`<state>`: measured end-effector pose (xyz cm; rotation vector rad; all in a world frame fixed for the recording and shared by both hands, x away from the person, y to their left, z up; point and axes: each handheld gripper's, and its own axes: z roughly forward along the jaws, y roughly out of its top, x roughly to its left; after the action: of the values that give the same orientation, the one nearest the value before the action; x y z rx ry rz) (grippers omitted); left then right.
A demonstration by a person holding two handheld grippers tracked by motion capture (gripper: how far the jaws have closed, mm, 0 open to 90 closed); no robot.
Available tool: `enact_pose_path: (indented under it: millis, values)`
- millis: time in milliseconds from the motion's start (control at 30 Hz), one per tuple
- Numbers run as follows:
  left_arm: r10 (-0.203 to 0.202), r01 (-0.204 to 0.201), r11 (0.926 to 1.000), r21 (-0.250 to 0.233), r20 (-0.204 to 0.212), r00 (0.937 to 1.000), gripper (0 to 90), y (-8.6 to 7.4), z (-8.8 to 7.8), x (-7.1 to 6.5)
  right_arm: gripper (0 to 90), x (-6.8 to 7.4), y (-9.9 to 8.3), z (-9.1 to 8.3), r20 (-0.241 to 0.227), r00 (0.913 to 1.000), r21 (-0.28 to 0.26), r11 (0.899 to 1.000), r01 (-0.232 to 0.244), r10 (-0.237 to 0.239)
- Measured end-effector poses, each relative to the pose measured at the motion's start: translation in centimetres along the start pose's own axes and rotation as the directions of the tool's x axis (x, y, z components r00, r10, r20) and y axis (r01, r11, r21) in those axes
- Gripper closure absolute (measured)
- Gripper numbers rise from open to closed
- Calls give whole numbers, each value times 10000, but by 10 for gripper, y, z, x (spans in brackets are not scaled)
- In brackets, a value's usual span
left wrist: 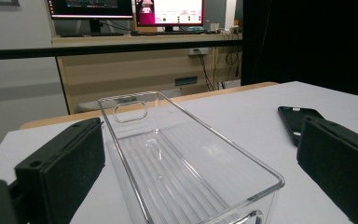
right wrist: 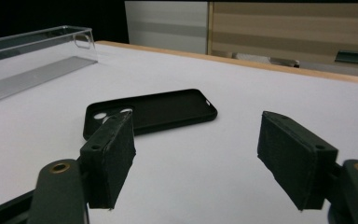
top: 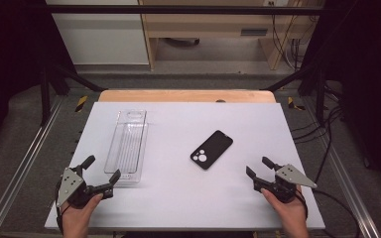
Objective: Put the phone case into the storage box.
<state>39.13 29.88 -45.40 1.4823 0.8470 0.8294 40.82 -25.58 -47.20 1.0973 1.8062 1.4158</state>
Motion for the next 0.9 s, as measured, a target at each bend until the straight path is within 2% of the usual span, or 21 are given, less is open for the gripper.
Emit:
enact_pose_path:
  millis: [33,100,167,200,233,267,300,367,400,500,600,633,667,700,733,867,900]
  values:
    - [-3,3,10000,-10,7,10000,5,0,0,0,335,0,0,0,0,10000,0,10000,0,0]
    - [-22,22,10000,-16,-15,10000,5,0,0,0,442,1,-2,0,305,9994,394,9991,149,-161]
    - [-39,39,10000,-8,-25,10000,6,0,0,0,519,2,-4,1,233,9991,642,9974,328,-343]
    - [-41,41,10000,-5,-20,10000,6,0,0,0,519,2,-4,1,233,9991,642,9974,328,-343]
    - [-35,35,10000,-5,-17,10000,6,0,0,0,590,5,-3,1,201,9974,778,9947,677,-695]
    - [-38,38,10000,-5,-15,10000,6,0,0,0,590,5,-3,1,201,9974,778,9947,677,-695]
    - [-45,45,10000,-6,-16,10000,6,0,0,0,648,8,0,3,26,9969,833,9935,779,-784]
    - [-56,56,10000,-11,4,10000,6,-1,0,-1,674,10,1,4,-90,9963,903,9922,862,-857]
    - [-43,43,10000,8,11,10000,6,-1,-1,-1,736,13,5,9,-178,9937,1233,9860,1120,-1107]
    - [-84,84,10000,-7,3,10000,6,-1,-1,0,820,18,9,16,-427,9912,1447,9809,1302,-1252]
    - [-96,96,10000,-1,-14,10000,6,-1,-1,0,897,23,15,25,-724,9866,1827,9705,1571,-1461]
    - [-96,96,10000,-4,-24,10000,6,-1,-1,0,900,25,17,28,-820,9845,1949,9662,1687,-1553]
    - [-96,96,10000,-4,-24,10000,7,-1,-1,0,900,25,17,28,-820,9845,1949,9662,1687,-1553]
    - [-98,98,10000,1,-28,9999,6,-1,-1,0,900,29,22,34,-904,9803,2127,9582,1914,-1757]
    - [-95,95,10000,8,-24,10000,7,-1,-1,0,900,30,25,37,-973,9789,2200,9553,1974,-1798]
    - [-77,77,10000,39,-7,10000,7,-1,-1,0,900,35,33,44,-1147,9761,2323,9504,2070,-1846]
    - [-78,78,10000,43,-4,10000,6,-1,-1,0,900,37,37,49,-1271,9735,2397,9465,2161,-1901]
